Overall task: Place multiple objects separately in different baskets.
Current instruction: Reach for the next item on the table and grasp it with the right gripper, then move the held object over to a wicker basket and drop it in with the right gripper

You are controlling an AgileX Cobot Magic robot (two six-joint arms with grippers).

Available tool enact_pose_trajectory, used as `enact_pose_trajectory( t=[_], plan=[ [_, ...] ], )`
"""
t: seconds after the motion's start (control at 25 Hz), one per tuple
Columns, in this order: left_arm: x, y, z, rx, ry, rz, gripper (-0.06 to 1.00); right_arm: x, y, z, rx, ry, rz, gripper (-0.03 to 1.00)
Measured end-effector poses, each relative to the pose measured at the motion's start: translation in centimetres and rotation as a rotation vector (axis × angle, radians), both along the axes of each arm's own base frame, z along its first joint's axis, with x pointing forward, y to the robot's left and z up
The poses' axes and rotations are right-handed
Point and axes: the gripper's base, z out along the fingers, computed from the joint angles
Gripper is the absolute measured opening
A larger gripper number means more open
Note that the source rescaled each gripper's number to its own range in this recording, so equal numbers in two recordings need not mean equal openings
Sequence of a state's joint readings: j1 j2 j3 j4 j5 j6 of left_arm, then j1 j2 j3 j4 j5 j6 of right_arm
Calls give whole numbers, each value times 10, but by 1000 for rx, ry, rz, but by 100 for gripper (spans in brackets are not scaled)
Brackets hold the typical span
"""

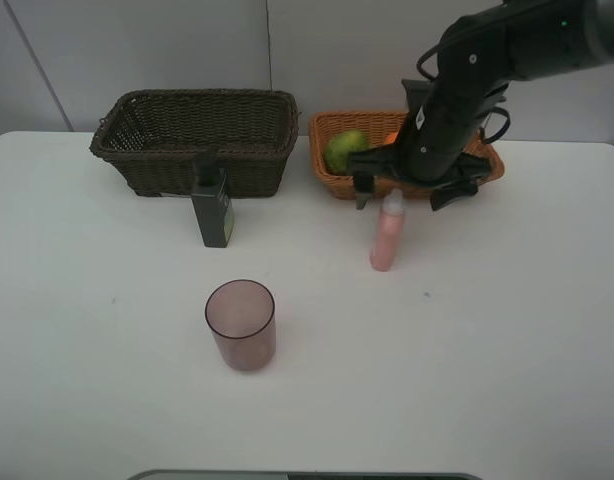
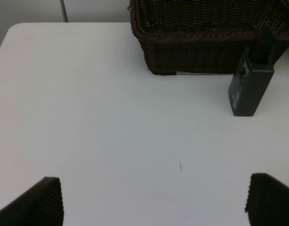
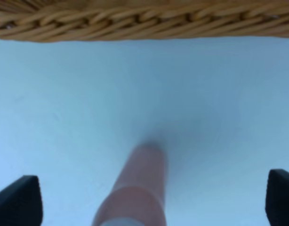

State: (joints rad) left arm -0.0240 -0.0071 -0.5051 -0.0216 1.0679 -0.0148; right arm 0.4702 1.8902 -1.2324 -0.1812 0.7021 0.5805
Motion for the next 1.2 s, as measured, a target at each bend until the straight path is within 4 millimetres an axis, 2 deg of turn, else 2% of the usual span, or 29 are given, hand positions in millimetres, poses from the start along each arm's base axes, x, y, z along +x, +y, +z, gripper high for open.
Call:
enact_pose_trajectory(
  t=[0.24, 0.32, 0.36, 0.4, 0.52, 1.2],
  plan=[
    [0, 0, 0, 0, 0, 0, 100, 1, 1, -21, -18, 49, -6, 98],
    [0, 0, 0, 0, 0, 0, 100, 1, 1, -22, -17, 50, -8, 88],
    [0, 0, 0, 0, 0, 0, 100, 1, 1, -22, -17, 51, -9, 79],
    [0, 0, 0, 0, 0, 0, 100, 1, 2, -22, -16, 51, -8, 63],
    [0, 0, 0, 0, 0, 0, 100, 0, 3, -22, -18, 54, -5, 2],
    [0, 0, 0, 0, 0, 0, 100, -3, 3, -19, -35, 76, -4, 0]
  ],
)
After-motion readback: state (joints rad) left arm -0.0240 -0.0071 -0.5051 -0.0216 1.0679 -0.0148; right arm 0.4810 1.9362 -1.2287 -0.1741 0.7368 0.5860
